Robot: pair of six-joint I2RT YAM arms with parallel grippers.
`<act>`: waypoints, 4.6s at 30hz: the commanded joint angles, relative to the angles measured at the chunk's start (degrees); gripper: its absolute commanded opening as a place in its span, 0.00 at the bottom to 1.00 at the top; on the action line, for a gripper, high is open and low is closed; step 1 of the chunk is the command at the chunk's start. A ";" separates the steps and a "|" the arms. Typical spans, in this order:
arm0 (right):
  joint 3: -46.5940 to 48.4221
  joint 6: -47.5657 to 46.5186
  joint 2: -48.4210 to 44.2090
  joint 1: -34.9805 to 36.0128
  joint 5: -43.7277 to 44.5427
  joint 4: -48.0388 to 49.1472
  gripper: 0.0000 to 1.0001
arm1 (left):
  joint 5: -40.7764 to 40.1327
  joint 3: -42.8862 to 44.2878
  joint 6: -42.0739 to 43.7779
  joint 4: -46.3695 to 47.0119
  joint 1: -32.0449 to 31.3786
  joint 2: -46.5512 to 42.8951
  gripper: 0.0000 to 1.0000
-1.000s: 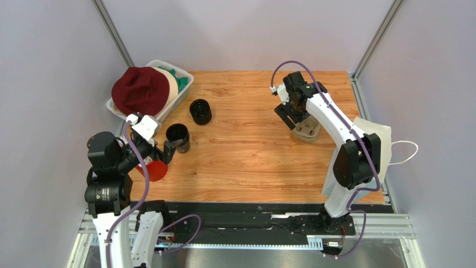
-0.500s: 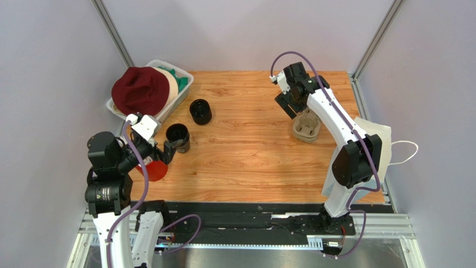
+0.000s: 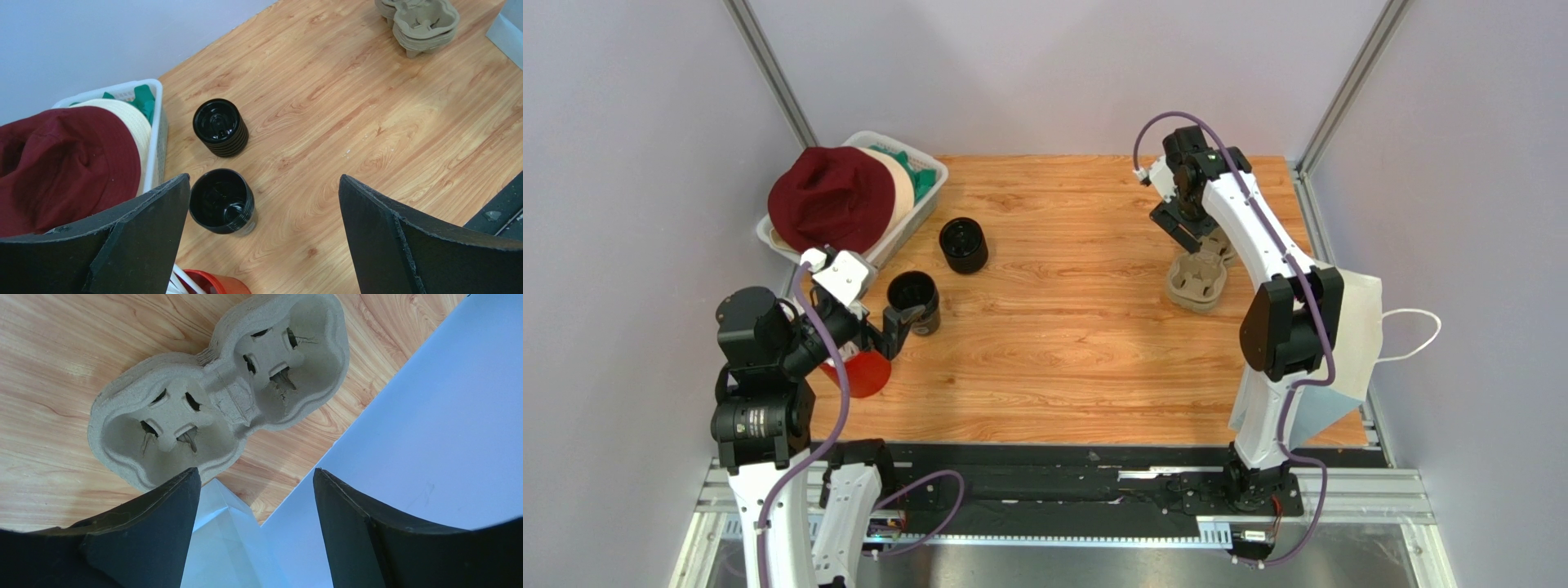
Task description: Pack the takeout coffee
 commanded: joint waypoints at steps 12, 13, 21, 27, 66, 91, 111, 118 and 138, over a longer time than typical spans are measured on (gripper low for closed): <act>3.22 -9.63 5.48 -0.86 -0.97 -5.51 0.72 | 1.16 -0.27 -0.36 1.81 0.60 0.65 0.99; 3.40 -9.81 5.83 -0.95 -1.23 -5.51 0.72 | 1.16 -0.27 -0.36 1.89 0.60 0.56 0.99; 6.12 -12.00 9.34 -1.74 -4.39 -7.09 0.71 | 1.24 -0.54 -0.45 1.89 0.78 0.47 0.99; 7.18 -13.32 11.54 -3.23 -7.11 -7.35 0.71 | 1.24 -0.62 -0.27 1.98 1.13 0.56 0.99; 7.09 -13.94 14.18 -4.73 -9.58 -3.58 0.53 | 1.77 -1.06 -0.80 2.42 2.01 0.74 0.99; 9.99 -11.84 11.28 -4.73 -10.46 -1.56 0.20 | 2.12 -0.89 -1.06 2.60 2.27 1.09 0.99; 9.63 -7.53 14.35 -4.20 13.17 22.34 0.13 | 2.04 -0.89 -0.98 2.51 2.27 1.00 0.99; 12.26 -10.69 18.49 -4.20 24.34 30.79 0.09 | 2.04 -0.89 -1.06 2.51 2.27 0.92 0.99; 6.22 11.28 -16.91 4.06 -5.79 20.95 0.07 | 8.28 5.87 -1.33 0.23 0.08 4.51 0.99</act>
